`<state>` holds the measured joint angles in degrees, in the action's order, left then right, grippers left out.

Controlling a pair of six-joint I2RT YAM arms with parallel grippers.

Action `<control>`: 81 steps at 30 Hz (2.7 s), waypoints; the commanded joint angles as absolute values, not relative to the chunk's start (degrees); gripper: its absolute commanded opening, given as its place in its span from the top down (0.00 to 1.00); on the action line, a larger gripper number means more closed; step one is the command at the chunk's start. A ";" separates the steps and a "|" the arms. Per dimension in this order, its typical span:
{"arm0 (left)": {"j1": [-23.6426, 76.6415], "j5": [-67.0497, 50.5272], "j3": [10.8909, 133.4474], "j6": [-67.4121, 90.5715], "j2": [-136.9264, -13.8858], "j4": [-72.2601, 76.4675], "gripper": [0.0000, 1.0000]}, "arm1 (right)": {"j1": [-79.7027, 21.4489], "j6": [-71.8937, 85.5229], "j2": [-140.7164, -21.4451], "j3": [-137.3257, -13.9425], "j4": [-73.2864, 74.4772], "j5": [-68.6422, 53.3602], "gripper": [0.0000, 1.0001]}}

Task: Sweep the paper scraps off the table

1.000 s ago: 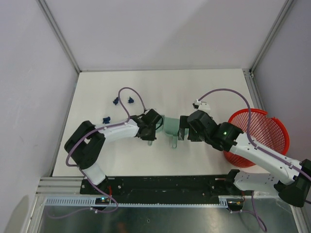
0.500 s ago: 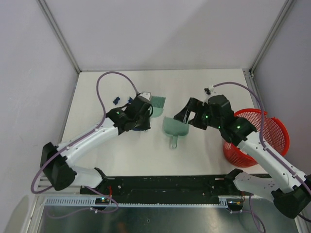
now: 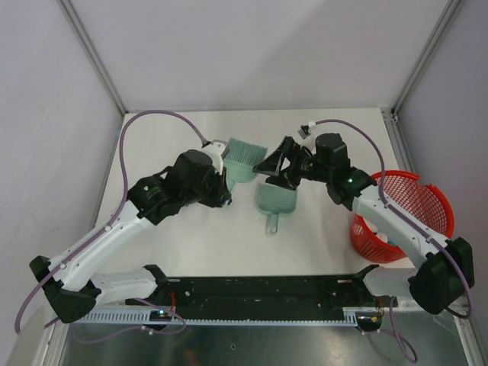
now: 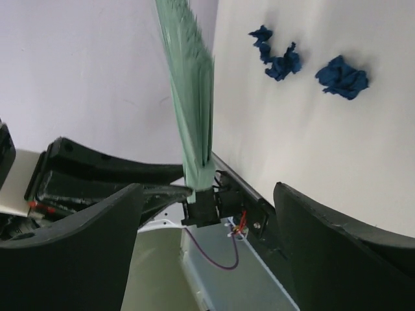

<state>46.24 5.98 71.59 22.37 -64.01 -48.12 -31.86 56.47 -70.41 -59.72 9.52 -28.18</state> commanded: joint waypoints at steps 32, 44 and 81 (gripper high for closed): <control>49.18 8.86 83.58 22.15 -56.60 -49.37 0.05 | -32.50 66.50 -70.40 -61.72 -8.16 -38.27 1.00; 41.15 3.92 93.32 32.60 -51.58 -44.53 0.23 | -33.59 77.43 -64.20 -59.59 -31.29 -31.39 1.00; 36.08 -10.72 71.05 48.84 -42.81 -10.51 0.53 | -45.71 89.74 -77.93 -53.66 -70.01 -11.43 1.00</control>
<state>36.56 -10.66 71.55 48.14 -42.48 -12.38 -45.15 91.24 -78.32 -53.43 -66.59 -12.64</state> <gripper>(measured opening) 0.491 0.123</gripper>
